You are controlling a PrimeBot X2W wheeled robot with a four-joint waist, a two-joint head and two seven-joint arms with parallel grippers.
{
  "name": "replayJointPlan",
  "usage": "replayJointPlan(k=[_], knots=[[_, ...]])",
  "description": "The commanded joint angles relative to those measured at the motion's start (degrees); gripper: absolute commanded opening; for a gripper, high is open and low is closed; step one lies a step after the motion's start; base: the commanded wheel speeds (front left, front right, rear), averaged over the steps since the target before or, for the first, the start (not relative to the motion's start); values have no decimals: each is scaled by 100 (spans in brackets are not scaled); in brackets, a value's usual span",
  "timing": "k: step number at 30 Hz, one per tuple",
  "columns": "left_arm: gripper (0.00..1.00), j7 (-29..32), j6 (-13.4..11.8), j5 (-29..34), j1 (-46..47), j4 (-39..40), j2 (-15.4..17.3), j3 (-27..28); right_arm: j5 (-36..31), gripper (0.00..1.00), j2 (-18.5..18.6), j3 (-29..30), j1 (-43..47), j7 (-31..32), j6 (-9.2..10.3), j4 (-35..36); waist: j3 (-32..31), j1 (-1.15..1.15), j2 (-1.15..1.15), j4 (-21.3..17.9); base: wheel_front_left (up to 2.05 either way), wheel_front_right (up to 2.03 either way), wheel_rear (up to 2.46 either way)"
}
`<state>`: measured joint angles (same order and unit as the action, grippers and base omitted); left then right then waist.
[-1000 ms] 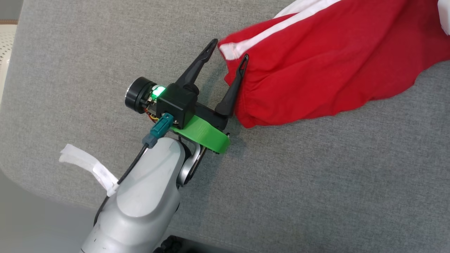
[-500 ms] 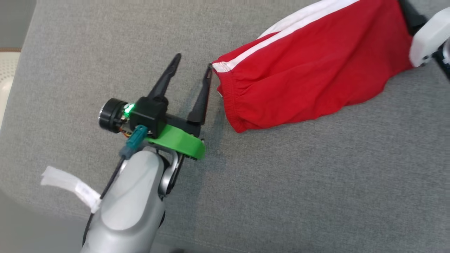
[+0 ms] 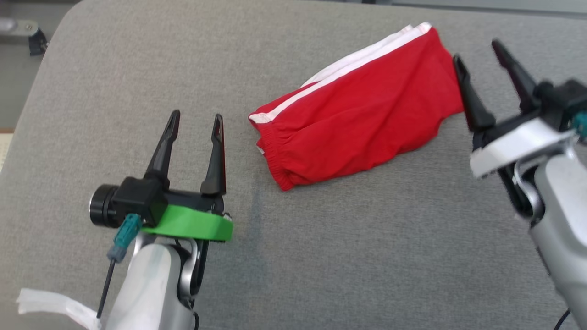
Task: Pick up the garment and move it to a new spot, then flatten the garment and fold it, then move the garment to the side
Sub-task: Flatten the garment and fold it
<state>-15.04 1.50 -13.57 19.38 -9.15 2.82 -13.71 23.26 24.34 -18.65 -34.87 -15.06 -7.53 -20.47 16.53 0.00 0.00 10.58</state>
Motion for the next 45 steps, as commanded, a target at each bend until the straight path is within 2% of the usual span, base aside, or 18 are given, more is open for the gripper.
replayJointPlan(k=[1, 8, 13, 19, 28, 33, 36, 41, 45], knots=[[100, -16, -40, 42, -182, 54, 18, -1, -111, 100, -102, 163, 298, -12, 11, 160, -339, 0, 0, -315, 0, 0, 0], [100, -16, -172, 55, -701, 22, 18, 1, -497, 100, -834, 970, 1508, -12, 10, 817, -557, 0, 0, -583, 0, 0, 0], [100, -17, -243, 85, -972, 42, 18, 34, -687, 100, -1185, 1323, 2000, -13, 10, 1026, -675, 0, 0, -717, 0, 0, 0], [100, -17, -266, 90, -1199, 74, 18, -17, -865, 100, -1458, 1566, 2361, -13, 10, 1135, -769, 0, 0, -839, 0, 0, 0], [100, -17, -234, 151, -1144, 41, 18, -44, -768, 100, -1545, 1539, 2505, -13, 10, 972, -744, 0, 0, -797, 0, 0, 0], [100, -17, -247, 111, -1081, 43, 18, -180, -71, 100, -1510, 1186, 2326, -13, 10, 671, -604, 0, 0, -623, 0, 0, 0], [100, -16, -261, 57, -1031, 23, 18, -256, 882, 100, -1476, 954, 2180, 161, 10, 447, -507, 0, 0, -461, 0, 0, 0], [100, -17, -297, 7, -963, -7, 17, -363, 2361, 100, -1426, 1001, 1942, 711, 9, 221, -349, 0, 0, -141, 0, 0, 0], [100, -17, -308, -13, -893, -59, 16, -477, 3131, 100, -1367, 1196, 1745, 1138, 6, 23, -223, 0, 0, 141, 0, 0, 0]])
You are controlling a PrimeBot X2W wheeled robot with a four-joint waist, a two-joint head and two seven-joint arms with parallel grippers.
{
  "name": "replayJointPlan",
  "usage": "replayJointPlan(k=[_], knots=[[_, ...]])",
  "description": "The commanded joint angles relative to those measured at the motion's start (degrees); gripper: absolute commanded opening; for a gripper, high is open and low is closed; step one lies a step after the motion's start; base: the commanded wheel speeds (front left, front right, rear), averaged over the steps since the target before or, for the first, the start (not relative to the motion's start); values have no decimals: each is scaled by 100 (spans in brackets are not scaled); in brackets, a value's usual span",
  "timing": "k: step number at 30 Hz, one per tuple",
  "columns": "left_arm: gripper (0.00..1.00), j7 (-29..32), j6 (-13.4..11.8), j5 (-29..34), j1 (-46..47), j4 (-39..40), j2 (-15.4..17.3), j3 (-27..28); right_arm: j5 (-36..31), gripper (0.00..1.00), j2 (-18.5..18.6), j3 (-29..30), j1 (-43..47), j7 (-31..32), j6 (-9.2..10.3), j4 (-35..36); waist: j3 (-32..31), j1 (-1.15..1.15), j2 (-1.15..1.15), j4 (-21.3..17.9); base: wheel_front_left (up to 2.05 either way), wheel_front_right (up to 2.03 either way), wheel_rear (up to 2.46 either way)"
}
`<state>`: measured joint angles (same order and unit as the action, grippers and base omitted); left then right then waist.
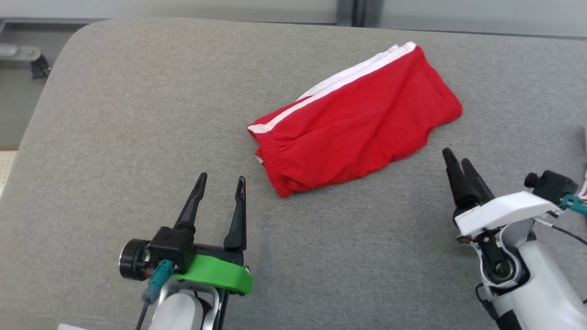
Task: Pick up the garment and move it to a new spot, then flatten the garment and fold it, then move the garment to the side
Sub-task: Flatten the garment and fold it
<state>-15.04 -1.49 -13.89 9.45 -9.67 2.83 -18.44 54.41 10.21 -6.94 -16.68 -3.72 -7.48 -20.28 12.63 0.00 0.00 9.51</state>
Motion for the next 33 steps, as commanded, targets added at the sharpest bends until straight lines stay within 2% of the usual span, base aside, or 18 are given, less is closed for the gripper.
replayJointPlan(k=[1, 8, 13, 20, 33], knots=[[100, -17, -10, 43, 122, -20, 15, -37, 181, 100, 40, 91, -130, 82, 1, -32, 198, 0, 0, 314, 0, 0, 0], [100, -17, -150, 22, 191, -70, 15, -144, 704, 100, 148, 563, -470, 587, 1, -417, 368, 0, 0, 788, 0, 0, 0], [100, -16, -172, 3, 267, -119, 13, -340, 494, 100, 209, 884, -739, 756, 1, -904, 441, 0, 0, 1087, 0, 0, 0], [100, -17, -347, -239, 357, 23, 13, -502, 74, 100, 172, 1413, -1206, 1212, -2, -1791, 546, 0, 0, 1502, 0, 0, 0], [100, -17, -502, -442, 365, 302, 11, -665, -672, 100, -97, 2123, -1786, 1952, -9, -2416, 671, 0, 0, 1942, 0, 0, 0]])
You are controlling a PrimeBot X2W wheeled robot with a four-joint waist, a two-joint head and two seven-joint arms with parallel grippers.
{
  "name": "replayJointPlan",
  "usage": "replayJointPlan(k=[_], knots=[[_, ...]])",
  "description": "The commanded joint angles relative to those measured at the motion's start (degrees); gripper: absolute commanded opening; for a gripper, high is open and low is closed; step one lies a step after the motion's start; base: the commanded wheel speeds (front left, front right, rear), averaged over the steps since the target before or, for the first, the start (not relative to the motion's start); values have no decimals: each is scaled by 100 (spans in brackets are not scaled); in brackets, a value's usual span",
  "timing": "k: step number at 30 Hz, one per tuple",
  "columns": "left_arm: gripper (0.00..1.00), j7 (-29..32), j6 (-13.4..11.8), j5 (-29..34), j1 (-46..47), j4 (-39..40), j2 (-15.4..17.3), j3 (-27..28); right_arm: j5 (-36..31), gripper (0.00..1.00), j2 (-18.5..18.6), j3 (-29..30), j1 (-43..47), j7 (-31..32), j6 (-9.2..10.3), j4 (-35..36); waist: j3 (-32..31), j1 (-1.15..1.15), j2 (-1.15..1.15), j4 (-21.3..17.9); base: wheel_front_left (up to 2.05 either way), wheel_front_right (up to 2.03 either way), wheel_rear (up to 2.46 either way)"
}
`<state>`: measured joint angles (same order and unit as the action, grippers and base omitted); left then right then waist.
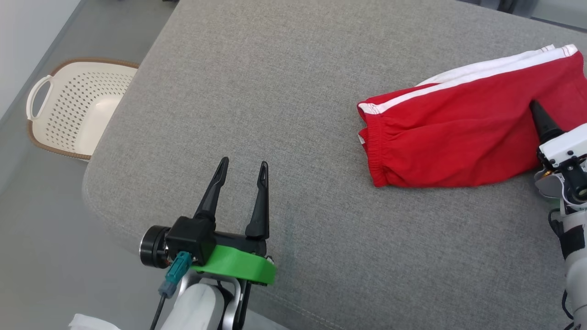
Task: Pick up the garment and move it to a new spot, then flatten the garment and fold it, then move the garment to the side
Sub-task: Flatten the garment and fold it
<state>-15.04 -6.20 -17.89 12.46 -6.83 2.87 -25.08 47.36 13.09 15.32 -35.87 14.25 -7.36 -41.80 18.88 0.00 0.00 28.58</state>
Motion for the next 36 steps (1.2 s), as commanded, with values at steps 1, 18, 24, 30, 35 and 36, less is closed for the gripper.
replayJointPlan(k=[1, 18, 24, 30, 35, 36], knots=[[100, -17, -30, -51, 58, 26, 7, -9, -63, 100, -412, -71, 83, 196, -21, -313, 67, 0, 0, 38, 0, 0, 0], [100, -17, -151, -123, 331, 0, 8, -302, -1118, 0, -476, 376, -667, 86, -5, -723, 307, 0, 0, -85, 0, 0, 0], [100, -17, -105, -47, 267, -85, 9, -228, -1021, 0, -433, 319, -466, -151, -2, -433, 162, 0, 0, -224, 0, 0, 0], [100, -17, -46, 19, 174, -142, 9, -173, -947, 0, -467, 185, -74, -369, -2, -74, -65, 0, 0, -444, 0, 0, 0], [100, -17, 21, 99, 84, -193, 10, -115, -1106, 0, -508, 130, 394, -680, -2, 277, -258, 0, 0, -678, 0, 0, 0], [100, -17, 35, 118, 74, -201, 10, -94, -1112, 0, -567, 168, 471, -739, -3, 368, -282, 0, 0, -738, 0, 0, 0]])
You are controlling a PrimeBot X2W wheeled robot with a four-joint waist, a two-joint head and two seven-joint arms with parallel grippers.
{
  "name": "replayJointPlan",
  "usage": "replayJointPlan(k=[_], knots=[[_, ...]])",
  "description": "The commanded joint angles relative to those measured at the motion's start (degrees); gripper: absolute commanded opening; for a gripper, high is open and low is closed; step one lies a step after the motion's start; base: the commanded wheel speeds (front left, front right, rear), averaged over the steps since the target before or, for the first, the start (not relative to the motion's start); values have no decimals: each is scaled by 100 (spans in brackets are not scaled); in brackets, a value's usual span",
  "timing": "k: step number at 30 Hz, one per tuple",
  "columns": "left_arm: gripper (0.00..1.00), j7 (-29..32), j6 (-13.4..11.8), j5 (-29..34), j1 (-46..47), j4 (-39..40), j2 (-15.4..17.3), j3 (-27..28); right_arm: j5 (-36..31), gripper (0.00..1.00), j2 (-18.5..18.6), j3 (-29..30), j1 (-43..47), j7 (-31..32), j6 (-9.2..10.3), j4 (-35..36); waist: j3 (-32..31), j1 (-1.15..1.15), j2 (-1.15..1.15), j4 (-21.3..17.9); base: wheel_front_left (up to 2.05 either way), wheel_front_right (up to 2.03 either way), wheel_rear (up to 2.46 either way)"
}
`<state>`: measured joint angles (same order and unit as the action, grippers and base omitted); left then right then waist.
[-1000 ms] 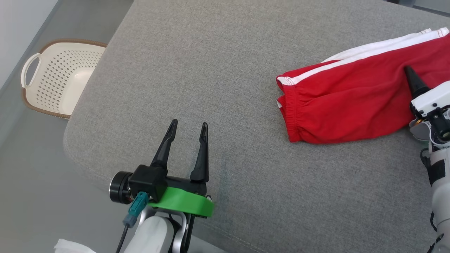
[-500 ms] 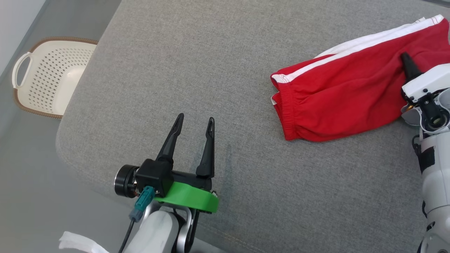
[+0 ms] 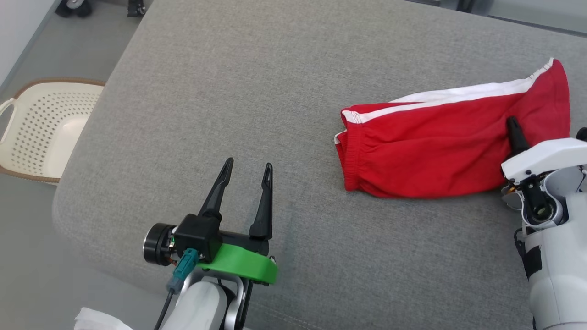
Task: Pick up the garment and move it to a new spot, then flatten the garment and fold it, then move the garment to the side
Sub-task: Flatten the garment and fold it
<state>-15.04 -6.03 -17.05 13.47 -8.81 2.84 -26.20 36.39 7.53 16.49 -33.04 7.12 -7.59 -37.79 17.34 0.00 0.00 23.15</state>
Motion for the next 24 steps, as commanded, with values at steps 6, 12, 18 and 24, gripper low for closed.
replayJointPlan(k=[6, 12, 18, 24], knots=[[100, -17, 113, 164, -137, -67, 14, 129, -279, 0, -211, 433, 666, -318, 18, 448, -283, 0, 0, -525, 0, 0, 0], [100, -17, 201, 263, -278, -127, 15, 252, -591, 0, -406, 1070, 1149, -500, 15, 899, -511, 0, 0, -796, 0, 0, 0], [100, -17, 257, 364, -364, -161, 14, 305, -656, 0, -463, 1191, 1413, -538, 14, 1085, -676, 0, 0, -954, 0, 0, 0], [100, -17, 314, 419, -360, -180, 14, 267, -818, 0, -457, 524, 1390, -961, 12, 1055, -710, 0, 0, -982, 0, 0, 0]])
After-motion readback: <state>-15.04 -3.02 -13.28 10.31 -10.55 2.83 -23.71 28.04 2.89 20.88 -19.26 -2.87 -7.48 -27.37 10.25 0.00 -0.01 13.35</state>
